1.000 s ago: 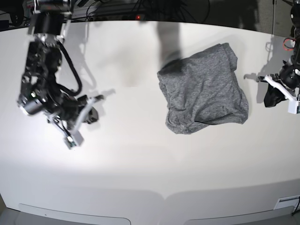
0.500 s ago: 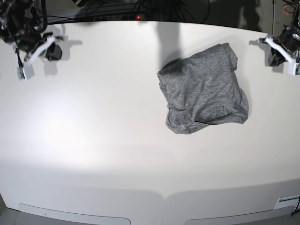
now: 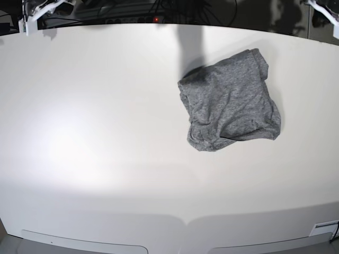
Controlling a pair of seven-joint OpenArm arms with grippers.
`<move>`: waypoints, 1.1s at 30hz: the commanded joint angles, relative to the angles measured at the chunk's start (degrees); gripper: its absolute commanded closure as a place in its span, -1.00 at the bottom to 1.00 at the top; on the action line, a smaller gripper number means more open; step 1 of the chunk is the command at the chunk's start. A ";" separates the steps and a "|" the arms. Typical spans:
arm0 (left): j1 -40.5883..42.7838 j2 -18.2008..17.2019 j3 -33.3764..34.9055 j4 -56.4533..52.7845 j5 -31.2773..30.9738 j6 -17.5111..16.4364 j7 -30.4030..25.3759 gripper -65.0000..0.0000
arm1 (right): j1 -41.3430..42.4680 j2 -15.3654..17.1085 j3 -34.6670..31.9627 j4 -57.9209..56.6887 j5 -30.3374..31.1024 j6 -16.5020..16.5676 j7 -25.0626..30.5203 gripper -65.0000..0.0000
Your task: Fold the T-shirt properly
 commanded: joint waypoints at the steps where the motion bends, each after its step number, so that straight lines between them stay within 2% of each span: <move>1: 0.87 -0.24 -0.55 0.33 -0.33 -0.68 -1.16 1.00 | -0.79 0.02 0.28 0.68 -0.46 0.25 0.52 1.00; 3: 1.05 0.26 -0.55 -1.11 -0.59 -2.49 -1.20 1.00 | -0.90 -0.48 0.28 -0.68 -2.67 0.25 0.52 1.00; 7: 1.01 0.20 -0.55 -6.03 -0.63 -4.85 -1.79 1.00 | -0.94 -0.55 0.22 -6.43 -3.08 0.25 0.55 1.00; 12: 0.85 0.20 -0.55 -15.30 -0.55 -8.72 -6.14 1.00 | -0.94 0.46 -1.05 -17.09 -4.66 0.25 2.86 1.00; 16: -0.28 0.00 -0.55 -23.04 4.42 -9.25 -13.07 1.00 | -0.92 3.10 -4.46 -27.80 -15.58 0.25 15.34 1.00; 19: -3.67 -0.79 -0.55 -29.42 7.10 -9.25 -14.43 1.00 | -0.85 5.81 -9.07 -36.33 -21.40 0.25 23.02 1.00; 23: -10.03 -1.22 -0.55 -38.07 9.66 -9.27 -14.47 1.00 | 0.02 9.60 -16.44 -47.32 -23.93 0.25 30.51 1.00; 26: -15.13 -1.22 -0.55 -44.85 12.04 -11.98 -14.51 1.00 | 2.23 11.63 -21.62 -55.15 -26.51 0.25 35.67 1.00; 28: -18.27 -1.20 -0.52 -49.40 13.14 -14.14 -14.45 1.00 | 4.57 12.37 -24.57 -60.39 -29.22 0.25 39.30 1.00; 30: -21.09 -1.22 0.22 -53.83 14.19 -14.44 -14.58 1.00 | 7.50 12.72 -26.86 -65.44 -33.03 0.25 42.34 1.00; 33: -24.41 -1.22 4.04 -59.58 16.55 -14.44 -16.65 1.00 | 12.15 12.79 -29.18 -72.32 -37.53 -2.19 46.29 1.00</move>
